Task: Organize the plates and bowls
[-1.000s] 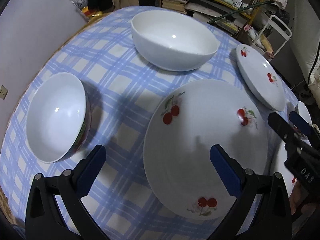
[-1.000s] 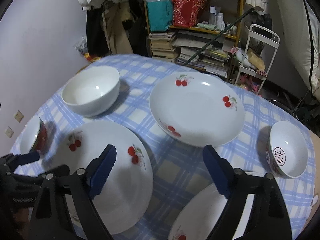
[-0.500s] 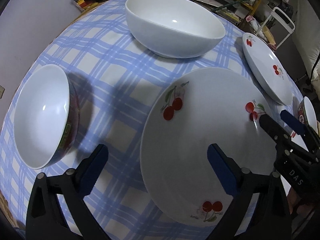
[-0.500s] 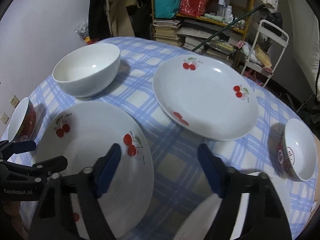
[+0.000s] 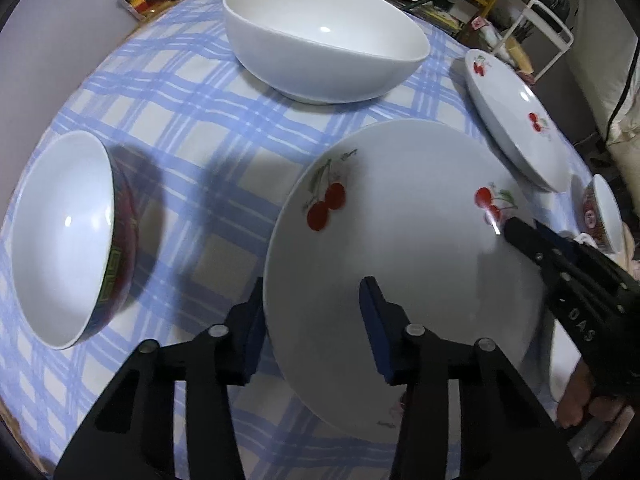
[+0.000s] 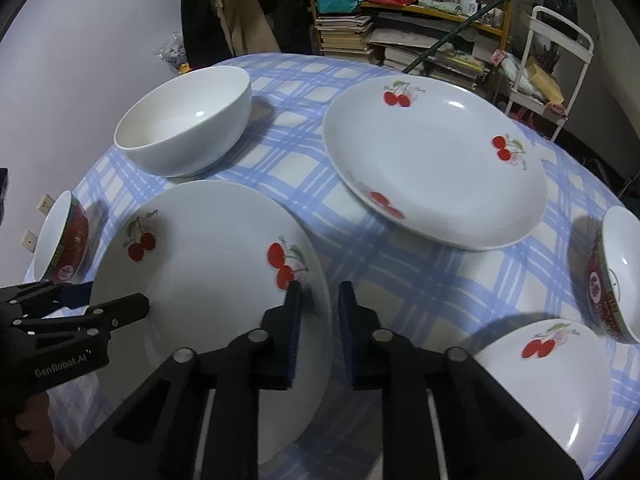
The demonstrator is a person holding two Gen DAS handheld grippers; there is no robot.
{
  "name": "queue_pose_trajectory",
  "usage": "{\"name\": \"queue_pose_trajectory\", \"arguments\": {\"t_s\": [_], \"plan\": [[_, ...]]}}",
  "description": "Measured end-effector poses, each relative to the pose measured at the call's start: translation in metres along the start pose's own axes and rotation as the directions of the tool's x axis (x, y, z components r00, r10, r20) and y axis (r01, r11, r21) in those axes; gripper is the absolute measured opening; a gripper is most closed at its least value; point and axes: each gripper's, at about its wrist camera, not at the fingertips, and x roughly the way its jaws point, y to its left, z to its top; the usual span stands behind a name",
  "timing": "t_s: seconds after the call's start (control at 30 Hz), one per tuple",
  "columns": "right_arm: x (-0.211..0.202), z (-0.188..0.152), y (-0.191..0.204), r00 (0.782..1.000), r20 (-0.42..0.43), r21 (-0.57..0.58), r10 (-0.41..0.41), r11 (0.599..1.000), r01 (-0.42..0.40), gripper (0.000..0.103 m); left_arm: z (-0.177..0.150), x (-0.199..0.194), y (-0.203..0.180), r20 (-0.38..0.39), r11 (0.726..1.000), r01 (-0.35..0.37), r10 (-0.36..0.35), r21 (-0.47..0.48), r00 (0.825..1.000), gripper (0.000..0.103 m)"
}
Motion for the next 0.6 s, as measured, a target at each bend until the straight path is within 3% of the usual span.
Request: {"name": "queue_pose_trajectory", "arguments": {"t_s": [0.13,0.23,0.6], "plan": [[-0.001,0.002,-0.005,0.999,-0.019,0.048,0.033,0.998,-0.032,0.016,0.003,-0.001,0.012,-0.025,0.996,0.059,-0.061,-0.063,0.998,0.034],[-0.001,0.001,-0.014,0.996,-0.035,0.105,0.082,0.991,-0.078,0.016,0.004,-0.003,0.013,-0.030,0.994,0.093,-0.095,-0.048,0.995,0.034],[-0.006,-0.001,-0.004,0.996,-0.061,0.056,0.060,0.997,-0.057,0.016,-0.005,-0.006,-0.005,-0.017,0.996,-0.033,0.034,0.086,0.999,0.033]]}}
